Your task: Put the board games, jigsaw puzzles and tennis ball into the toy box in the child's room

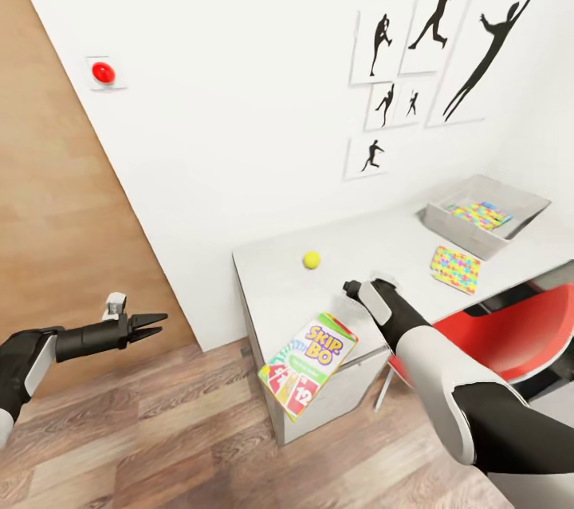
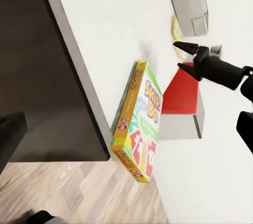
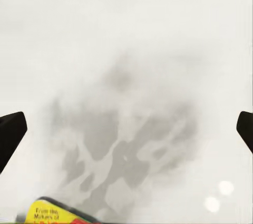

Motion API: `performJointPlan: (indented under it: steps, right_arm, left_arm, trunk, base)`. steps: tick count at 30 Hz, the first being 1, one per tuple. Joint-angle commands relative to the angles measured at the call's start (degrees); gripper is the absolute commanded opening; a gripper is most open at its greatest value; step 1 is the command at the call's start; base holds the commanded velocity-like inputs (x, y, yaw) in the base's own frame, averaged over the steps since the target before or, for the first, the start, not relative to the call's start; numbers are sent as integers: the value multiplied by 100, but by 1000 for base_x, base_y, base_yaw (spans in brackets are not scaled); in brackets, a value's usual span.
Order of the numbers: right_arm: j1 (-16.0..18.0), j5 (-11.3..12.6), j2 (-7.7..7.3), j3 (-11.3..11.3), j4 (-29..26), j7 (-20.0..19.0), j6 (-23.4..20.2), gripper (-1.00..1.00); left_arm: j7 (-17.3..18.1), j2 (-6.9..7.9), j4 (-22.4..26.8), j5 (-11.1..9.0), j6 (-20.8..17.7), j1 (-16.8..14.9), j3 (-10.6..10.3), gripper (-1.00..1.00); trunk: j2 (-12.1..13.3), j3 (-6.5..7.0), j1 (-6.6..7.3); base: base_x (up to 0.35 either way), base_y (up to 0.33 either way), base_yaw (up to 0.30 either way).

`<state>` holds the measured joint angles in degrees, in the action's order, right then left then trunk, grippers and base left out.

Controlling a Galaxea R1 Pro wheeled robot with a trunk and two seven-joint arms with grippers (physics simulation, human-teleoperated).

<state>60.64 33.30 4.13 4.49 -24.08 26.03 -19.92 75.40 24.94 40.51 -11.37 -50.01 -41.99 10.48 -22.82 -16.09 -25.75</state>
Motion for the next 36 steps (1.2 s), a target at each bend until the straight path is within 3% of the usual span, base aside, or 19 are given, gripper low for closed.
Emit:
performJointPlan:
  steps: [1, 7, 16, 19, 21, 24, 28, 34, 36]
  right_arm:
    - [0, 48, -5, 45, -113, 7, -26, 100]
    - [-345, 53, -16, 36, -1220, -357, -127, 100]
    - [-940, 140, -281, 12, -2744, -498, -608, 100]
    - [-1293, 218, -352, -17, -3452, -703, -892, 100]
    - [-1640, 341, -441, -44, -3987, -1093, -1077, 100]
    - [-1918, 432, -530, -57, -4328, -1497, -1149, 100]
    - [-2670, 538, -763, -68, -4918, -2854, -1175, 100]
    - [-3307, 537, -867, -88, -5103, -4448, -1023, 100]
    - [-3383, 531, -873, -101, -5099, -4707, -941, 100]
  left_arm:
    - [10, 2, 2, -15, -52, -2, 1, 100]
    - [3, 9, 1, -7, -52, -2, 6, 100]
    - [-5, 12, 1, -6, -52, -2, 6, 100]
    - [-14, 11, 1, -6, -52, -2, 6, 100]
    - [-29, 11, 1, -6, -52, -2, 6, 100]
    - [-40, 11, 1, -4, -52, -2, 6, 100]
    - [-55, 11, 1, 1, -52, -2, 6, 100]
    - [-74, 9, 1, 10, -19, -2, 5, 100]
    - [-92, 7, 1, 10, -9, -2, 2, 100]
  trunk:
    - [-10, -4, -4]
    - [-10, 38, -4]
    - [-10, 101, -4]
    - [-10, 122, -4]
    - [-10, 136, -4]
    - [-10, 157, -4]
    - [-10, 185, -4]
    - [-10, 227, -4]
    - [-10, 241, -4]
  base:
    - [0, 0, -202]
    - [0, 0, -202]
    - [0, 0, -202]
    - [0, 0, -202]
    - [0, 0, -202]
    - [0, 0, -202]
    - [0, 0, -202]
    - [0, 0, -202]
    - [0, 3, -201]
